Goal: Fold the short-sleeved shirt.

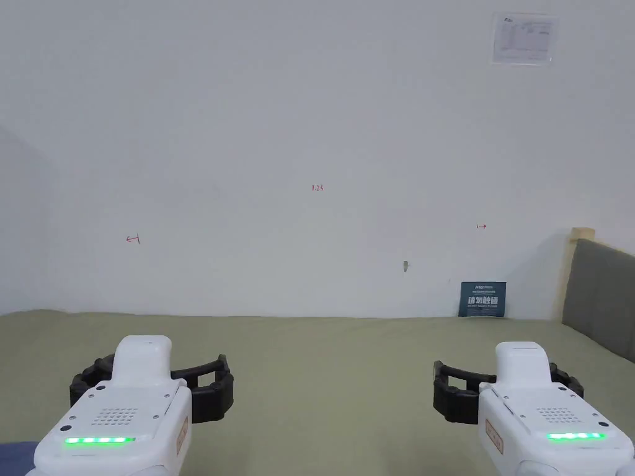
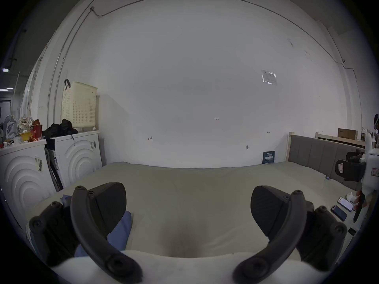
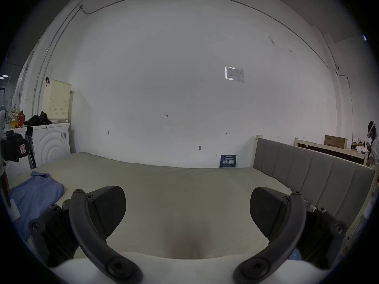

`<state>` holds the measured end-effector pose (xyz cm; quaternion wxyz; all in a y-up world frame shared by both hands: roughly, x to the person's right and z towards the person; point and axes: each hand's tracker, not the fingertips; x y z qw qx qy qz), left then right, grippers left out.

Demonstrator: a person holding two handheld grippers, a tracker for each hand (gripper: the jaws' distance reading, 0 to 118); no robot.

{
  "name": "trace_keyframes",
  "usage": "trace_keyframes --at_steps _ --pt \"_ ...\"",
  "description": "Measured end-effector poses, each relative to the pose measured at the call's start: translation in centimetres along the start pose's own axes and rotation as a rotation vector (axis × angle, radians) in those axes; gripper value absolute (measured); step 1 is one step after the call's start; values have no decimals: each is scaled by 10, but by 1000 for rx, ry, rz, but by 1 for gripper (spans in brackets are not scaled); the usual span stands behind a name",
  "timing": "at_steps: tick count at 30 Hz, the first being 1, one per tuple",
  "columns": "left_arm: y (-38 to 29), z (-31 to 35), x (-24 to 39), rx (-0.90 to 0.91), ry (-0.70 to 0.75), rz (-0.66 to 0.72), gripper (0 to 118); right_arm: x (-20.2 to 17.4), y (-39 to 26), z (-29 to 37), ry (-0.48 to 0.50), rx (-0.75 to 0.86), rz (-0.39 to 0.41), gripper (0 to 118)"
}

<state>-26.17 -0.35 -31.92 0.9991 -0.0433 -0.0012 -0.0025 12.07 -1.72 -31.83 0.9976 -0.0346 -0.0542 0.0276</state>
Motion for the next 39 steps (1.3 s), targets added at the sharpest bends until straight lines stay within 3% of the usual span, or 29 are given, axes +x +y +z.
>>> trace_keyframes --at_steps 39 --pt "-4 0 7 4 -9 -30 118 5 -7 0 -16 -1 -10 118"
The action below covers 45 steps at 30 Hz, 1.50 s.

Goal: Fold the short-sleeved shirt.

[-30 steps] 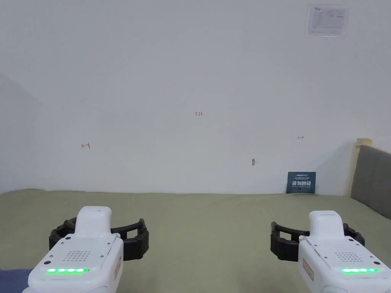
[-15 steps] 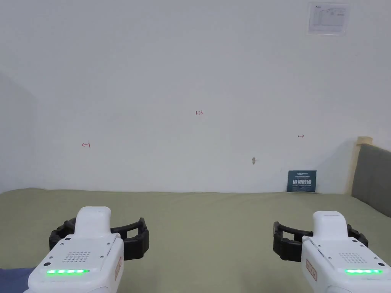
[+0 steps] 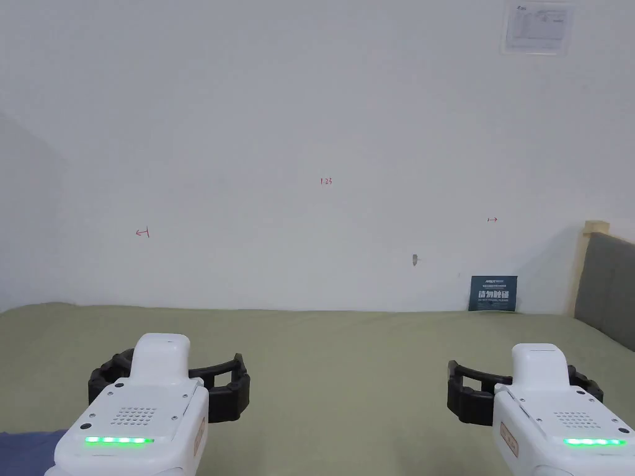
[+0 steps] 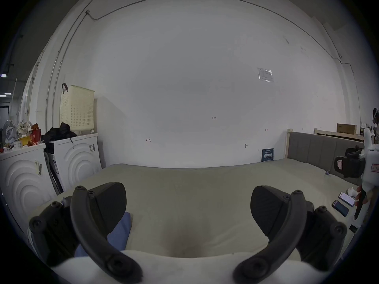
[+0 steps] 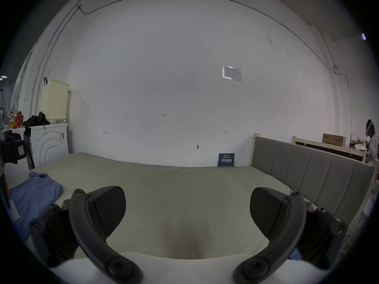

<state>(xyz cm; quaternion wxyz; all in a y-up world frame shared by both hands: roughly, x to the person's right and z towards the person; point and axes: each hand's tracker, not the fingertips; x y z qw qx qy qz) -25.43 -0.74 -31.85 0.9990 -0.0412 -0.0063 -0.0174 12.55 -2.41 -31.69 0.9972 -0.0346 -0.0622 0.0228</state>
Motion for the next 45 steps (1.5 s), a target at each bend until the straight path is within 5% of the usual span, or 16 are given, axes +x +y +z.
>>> trace_keyframes --at_steps 45 --pt "1 0 -11 -15 17 52 118 -2 -2 -3 10 -20 23 118"
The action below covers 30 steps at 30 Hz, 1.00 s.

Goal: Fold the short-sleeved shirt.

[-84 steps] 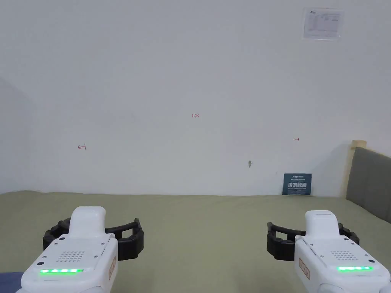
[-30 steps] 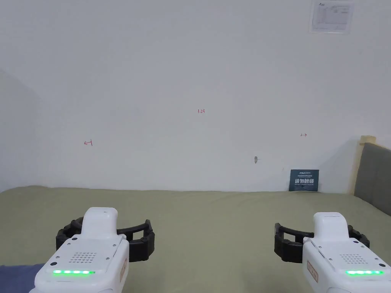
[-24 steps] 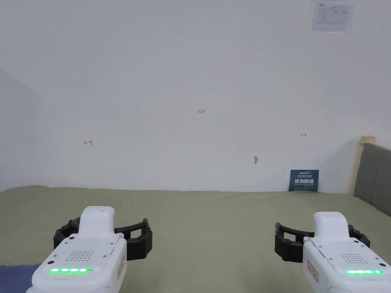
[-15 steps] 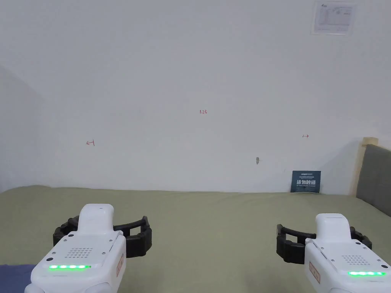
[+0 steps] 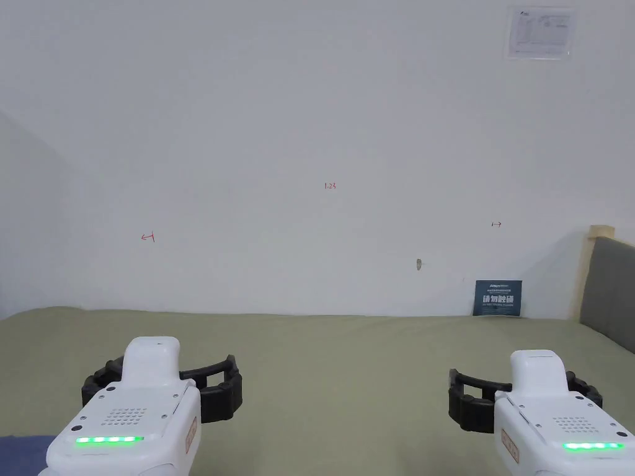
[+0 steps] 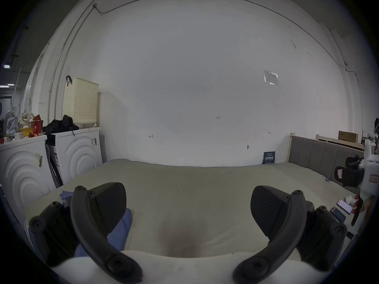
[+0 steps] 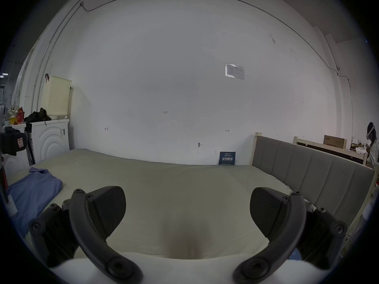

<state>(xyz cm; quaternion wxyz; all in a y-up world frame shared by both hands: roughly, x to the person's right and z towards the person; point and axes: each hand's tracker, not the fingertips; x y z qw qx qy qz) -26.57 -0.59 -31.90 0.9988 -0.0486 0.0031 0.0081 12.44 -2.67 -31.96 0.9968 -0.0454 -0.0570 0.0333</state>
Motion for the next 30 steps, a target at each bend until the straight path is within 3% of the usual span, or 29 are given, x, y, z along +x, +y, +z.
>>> trace_keyframes --at_steps 20,22,23,24,25,26,28,30 --pt "5 1 3 33 -21 -6 118 -3 7 3 7 14 4 118" --pt "4 0 8 13 22 -55 118 -3 7 3 1 7 6 113" --pt "3 0 10 16 12 -42 117 -2 6 4 -1 4 8 102" --pt "2 0 11 18 14 -44 107 -1 4 5 11 -2 13 57" --pt "0 1 12 20 17 -44 75 -1 2 7 10 1 19 2" --pt "-5 3 16 34 21 -43 0 -1 0 7 -4 -18 47 0" --pt "-10 -3 18 46 110 -98 0 -2 3 10 -18 -27 45 0" --pt "-33 -14 14 41 68 -46 0 0 6 12 13 -47 41 0"
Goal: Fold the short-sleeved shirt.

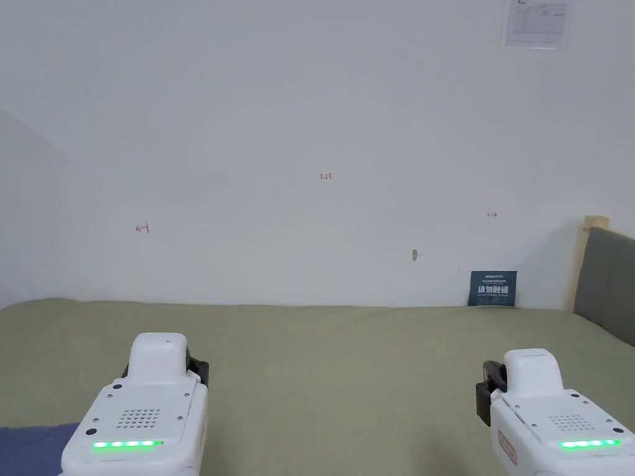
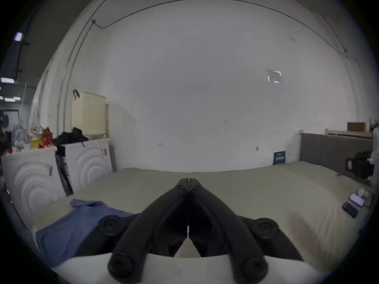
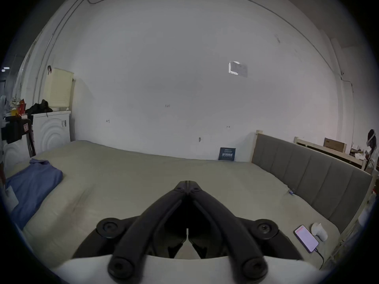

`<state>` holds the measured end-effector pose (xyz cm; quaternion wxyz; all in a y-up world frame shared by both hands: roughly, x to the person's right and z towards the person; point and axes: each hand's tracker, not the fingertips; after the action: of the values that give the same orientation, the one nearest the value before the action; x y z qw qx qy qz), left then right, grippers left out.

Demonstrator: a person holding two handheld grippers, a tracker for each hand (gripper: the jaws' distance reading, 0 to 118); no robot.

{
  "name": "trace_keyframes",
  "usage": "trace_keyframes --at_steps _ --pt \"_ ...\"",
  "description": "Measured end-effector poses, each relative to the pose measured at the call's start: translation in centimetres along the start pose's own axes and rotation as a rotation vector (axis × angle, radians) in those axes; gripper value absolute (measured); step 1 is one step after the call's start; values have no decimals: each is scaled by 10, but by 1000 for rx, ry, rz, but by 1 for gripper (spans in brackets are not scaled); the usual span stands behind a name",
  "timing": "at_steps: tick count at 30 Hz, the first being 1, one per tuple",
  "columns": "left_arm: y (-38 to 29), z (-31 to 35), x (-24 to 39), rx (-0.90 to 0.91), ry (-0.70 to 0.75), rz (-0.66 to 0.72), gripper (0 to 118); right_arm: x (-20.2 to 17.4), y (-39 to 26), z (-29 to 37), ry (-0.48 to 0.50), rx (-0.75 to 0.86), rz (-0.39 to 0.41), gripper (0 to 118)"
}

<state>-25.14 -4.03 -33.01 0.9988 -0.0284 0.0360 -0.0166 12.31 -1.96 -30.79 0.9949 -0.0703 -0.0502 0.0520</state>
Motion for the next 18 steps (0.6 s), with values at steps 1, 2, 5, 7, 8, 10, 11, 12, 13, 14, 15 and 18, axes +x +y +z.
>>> trace_keyframes --at_steps 1,2,5,7,8,10,11,12,13,14,15,18 --pt "16 10 -6 -26 -37 16 0 -3 1 1 -12 -6 16 0" --pt "19 11 -9 -38 -22 -9 0 -6 5 2 -6 -7 21 0" --pt "24 15 -22 -35 -8 -13 0 -23 8 -3 35 -16 4 0" --pt "32 22 -43 -25 -1 -5 0 -45 21 -8 81 -18 10 0" --pt "34 25 -58 -20 23 1 0 -60 18 -12 118 -9 11 0" --pt "43 36 -87 -8 87 -12 0 -92 27 -16 171 8 21 0" --pt "45 40 -106 -5 127 -19 0 -110 33 -18 212 15 13 0" --pt "47 45 -125 -9 163 -20 0 -130 29 -22 246 23 4 0" --pt "51 53 -138 -16 193 -22 0 -146 33 -23 268 27 -1 0" --pt "53 61 -156 -20 233 -27 0 -167 39 -25 299 35 -10 0" --pt "55 69 -174 19 267 -38 0 -186 44 -26 337 39 -28 0" --pt "55 94 -213 17 354 -41 0 -242 49 -27 421 44 -39 0"
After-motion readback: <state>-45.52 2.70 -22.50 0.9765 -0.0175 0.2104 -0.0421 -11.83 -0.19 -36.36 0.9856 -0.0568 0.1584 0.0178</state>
